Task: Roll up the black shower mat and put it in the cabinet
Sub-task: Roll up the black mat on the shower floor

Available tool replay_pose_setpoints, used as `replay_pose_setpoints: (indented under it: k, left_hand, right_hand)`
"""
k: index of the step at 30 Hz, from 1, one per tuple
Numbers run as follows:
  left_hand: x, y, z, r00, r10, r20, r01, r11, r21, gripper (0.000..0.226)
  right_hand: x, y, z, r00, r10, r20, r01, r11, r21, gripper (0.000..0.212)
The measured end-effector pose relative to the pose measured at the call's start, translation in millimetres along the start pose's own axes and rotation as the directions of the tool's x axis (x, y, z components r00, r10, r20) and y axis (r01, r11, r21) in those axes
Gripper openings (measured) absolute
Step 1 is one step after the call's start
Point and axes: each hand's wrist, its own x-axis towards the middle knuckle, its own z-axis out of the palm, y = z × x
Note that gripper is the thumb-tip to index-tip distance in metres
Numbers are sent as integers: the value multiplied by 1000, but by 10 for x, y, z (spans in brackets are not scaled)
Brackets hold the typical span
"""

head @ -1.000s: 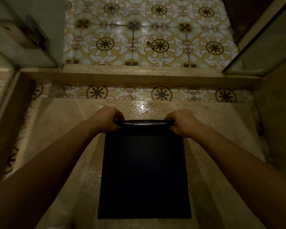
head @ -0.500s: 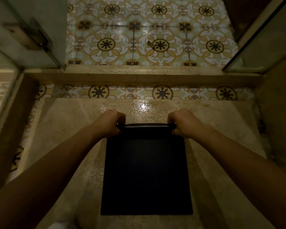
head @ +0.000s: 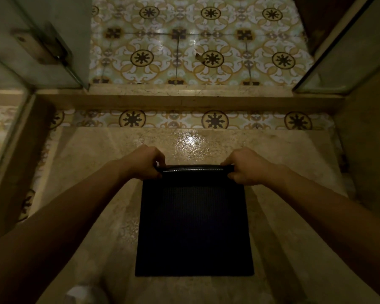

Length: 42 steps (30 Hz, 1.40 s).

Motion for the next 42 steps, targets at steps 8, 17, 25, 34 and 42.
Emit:
replay_pose_setpoints:
  k: [8, 17, 25, 34, 42]
  left_hand:
    - [22, 64, 46, 999, -46, 24, 47, 999, -10, 30]
    - [-39, 124, 172, 999, -42, -3, 42, 999, 23, 34]
    - [-48, 71, 126, 999, -7, 44, 8, 1000, -28, 32]
    - [-145, 124, 309, 998, 49, 34, -54, 985, 163, 43]
    - [-58, 113, 161, 990, 110, 93, -133, 946, 297, 39]
  right_hand:
    - [-48, -35, 96, 999, -3, -40, 4, 1000, 20, 39]
    - [-121, -23, 235, 999, 52, -2, -51, 995, 91, 52]
    - [-75, 51, 145, 994, -3, 110, -8, 995, 98, 39]
    - [-106, 3, 285, 997, 7, 71, -5, 1000, -30, 45]
    - [-36, 14, 68, 992, -21, 127, 30, 997, -74, 34]
